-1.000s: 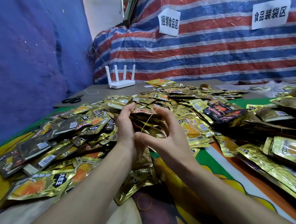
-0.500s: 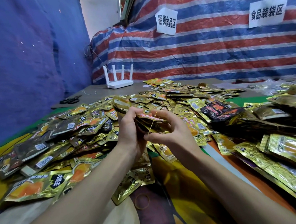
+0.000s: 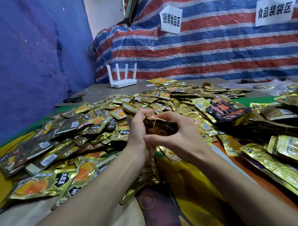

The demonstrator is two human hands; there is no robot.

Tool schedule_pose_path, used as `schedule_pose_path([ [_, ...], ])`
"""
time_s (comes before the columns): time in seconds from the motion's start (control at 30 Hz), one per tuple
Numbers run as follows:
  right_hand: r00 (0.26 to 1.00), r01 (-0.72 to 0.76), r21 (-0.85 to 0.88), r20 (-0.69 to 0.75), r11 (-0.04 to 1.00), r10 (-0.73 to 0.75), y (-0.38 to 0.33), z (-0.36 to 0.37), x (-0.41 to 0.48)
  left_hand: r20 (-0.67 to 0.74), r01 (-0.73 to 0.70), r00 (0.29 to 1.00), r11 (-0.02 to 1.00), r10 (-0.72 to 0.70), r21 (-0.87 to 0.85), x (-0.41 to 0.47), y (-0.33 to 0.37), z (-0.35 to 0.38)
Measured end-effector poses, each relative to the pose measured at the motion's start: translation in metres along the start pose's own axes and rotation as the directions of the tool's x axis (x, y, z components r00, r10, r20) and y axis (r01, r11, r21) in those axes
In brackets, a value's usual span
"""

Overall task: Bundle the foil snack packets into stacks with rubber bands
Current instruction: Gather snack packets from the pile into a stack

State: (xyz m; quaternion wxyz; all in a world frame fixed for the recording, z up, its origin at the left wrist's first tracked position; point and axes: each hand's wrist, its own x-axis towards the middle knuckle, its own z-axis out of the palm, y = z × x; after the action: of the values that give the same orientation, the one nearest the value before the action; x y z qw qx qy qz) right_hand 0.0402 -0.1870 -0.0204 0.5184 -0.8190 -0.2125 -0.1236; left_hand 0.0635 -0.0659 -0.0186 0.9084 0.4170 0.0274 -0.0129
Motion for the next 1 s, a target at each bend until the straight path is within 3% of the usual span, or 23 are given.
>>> schedule_pose_path([
  [0.13,1.000,0.023,-0.080,0.018,0.997,-0.022,0.000,-0.001,0.000,0.051,0.069,0.996,0.995,-0.073,0.069,-0.001,0.003,-0.002],
  [0.2,0.997,0.037,-0.036,0.072,0.999,-0.035,-0.001,-0.004,-0.001,0.054,0.062,0.996,0.995,-0.067,0.080,-0.001,0.003,-0.004],
  [0.33,0.989,0.044,0.015,0.144,0.999,-0.045,0.002,-0.006,0.000,-0.043,0.014,0.999,0.991,-0.009,0.131,-0.005,0.000,-0.002],
  [0.57,0.990,0.137,0.122,-0.030,0.983,-0.134,0.004,-0.006,0.001,-0.157,-0.098,0.981,0.988,0.117,0.122,0.003,-0.001,0.001],
  [0.77,0.983,0.126,-0.114,-0.117,0.985,-0.140,0.003,-0.011,0.001,-0.196,-0.165,0.964,0.981,0.182,0.099,0.005,-0.005,0.003],
  [0.9,0.999,0.034,-0.015,0.027,0.999,-0.034,0.009,-0.013,0.004,-0.089,-0.155,0.982,0.978,0.169,0.140,0.006,-0.007,0.001],
  [1.0,1.000,0.001,-0.029,0.027,1.000,-0.001,0.021,-0.016,0.007,-0.028,-0.157,0.986,0.979,0.162,0.127,0.011,-0.001,-0.013],
])
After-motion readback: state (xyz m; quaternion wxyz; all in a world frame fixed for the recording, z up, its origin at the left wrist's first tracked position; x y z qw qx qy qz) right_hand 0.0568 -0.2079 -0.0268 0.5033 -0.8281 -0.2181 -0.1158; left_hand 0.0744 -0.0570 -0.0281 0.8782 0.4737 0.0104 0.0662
